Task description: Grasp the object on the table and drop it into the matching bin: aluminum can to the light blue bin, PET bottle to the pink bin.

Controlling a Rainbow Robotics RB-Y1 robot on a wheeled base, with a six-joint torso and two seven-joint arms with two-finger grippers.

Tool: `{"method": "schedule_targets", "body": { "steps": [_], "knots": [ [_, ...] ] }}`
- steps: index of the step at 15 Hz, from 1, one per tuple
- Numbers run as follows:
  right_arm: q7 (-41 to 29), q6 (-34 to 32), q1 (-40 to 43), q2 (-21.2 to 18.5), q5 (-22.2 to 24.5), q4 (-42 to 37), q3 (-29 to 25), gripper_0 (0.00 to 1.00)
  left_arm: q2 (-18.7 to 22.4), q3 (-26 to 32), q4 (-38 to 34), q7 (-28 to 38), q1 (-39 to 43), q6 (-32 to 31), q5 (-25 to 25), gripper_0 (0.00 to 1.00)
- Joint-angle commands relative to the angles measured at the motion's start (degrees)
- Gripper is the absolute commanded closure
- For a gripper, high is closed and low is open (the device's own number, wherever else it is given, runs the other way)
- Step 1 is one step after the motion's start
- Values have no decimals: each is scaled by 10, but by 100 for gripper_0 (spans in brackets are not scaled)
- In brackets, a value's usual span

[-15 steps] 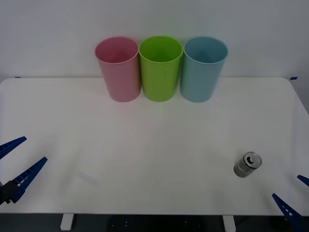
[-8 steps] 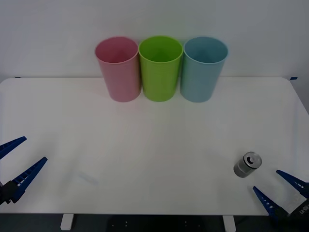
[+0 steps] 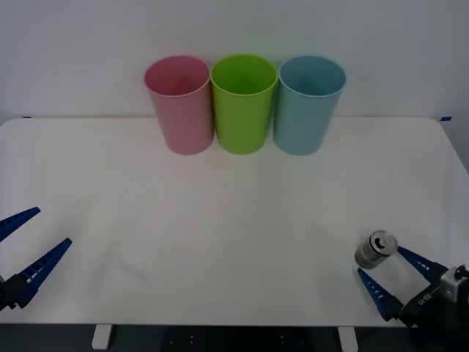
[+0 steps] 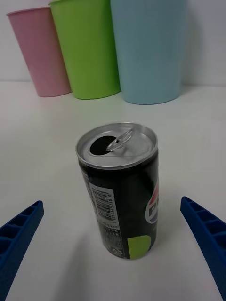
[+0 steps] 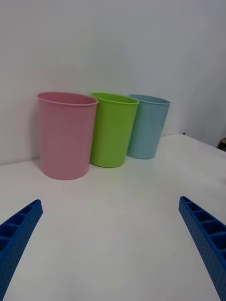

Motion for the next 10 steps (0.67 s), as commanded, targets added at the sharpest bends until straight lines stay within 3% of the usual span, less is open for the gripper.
{"method": "schedule_targets", "body": {
  "steps": [1, 10],
  "knots": [
    [4, 23, -15, 7, 2, 0, 12, 0, 0, 0, 0, 0, 0, 0, 0, 0],
    [6, 67, -42, 11, 1, 0, 36, 0, 0, 0, 0, 0, 0, 0, 0, 0]
  ]
}}
